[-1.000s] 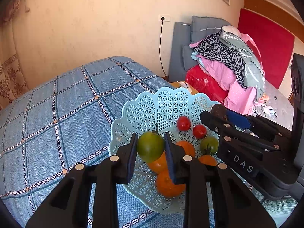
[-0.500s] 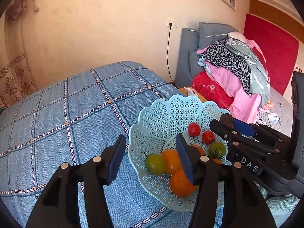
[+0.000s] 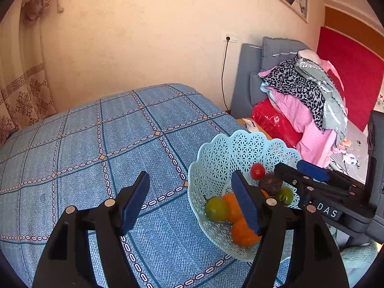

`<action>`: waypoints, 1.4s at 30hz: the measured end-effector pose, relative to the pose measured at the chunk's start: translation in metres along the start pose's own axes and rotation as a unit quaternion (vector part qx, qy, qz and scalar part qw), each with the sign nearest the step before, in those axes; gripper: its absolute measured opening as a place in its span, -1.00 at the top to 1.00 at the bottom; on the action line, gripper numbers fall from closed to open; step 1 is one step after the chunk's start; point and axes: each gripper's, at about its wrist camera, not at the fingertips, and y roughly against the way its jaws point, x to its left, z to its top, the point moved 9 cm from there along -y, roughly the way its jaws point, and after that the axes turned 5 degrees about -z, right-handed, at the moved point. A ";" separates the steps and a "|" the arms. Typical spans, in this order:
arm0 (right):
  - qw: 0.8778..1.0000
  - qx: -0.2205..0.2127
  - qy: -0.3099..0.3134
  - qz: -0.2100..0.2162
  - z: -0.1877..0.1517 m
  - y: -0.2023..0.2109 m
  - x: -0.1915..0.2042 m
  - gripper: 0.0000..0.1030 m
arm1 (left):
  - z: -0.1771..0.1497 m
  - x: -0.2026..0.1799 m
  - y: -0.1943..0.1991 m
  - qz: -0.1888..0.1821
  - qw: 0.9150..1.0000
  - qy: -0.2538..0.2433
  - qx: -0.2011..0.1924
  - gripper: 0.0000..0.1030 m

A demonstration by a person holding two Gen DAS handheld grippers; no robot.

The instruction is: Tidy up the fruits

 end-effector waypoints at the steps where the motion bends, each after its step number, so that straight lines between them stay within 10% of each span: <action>1: 1.000 -0.003 -0.002 -0.001 0.001 0.003 -0.001 -0.23 | 0.000 0.000 0.001 0.004 1.000 -0.002 -0.001 -0.36; 9: 0.999 -0.022 -0.016 -0.017 0.007 0.025 -0.011 -0.24 | 0.005 0.005 0.012 0.024 0.999 -0.004 -0.021 -0.42; 21: 0.997 -0.058 -0.001 -0.044 0.008 0.062 -0.010 -0.94 | 0.015 0.007 0.032 0.053 0.997 -0.025 -0.051 -0.81; 42: 0.996 -0.038 0.032 -0.071 -0.028 0.080 0.005 -0.94 | -0.007 -0.004 0.060 0.087 0.989 -0.104 -0.062 -0.84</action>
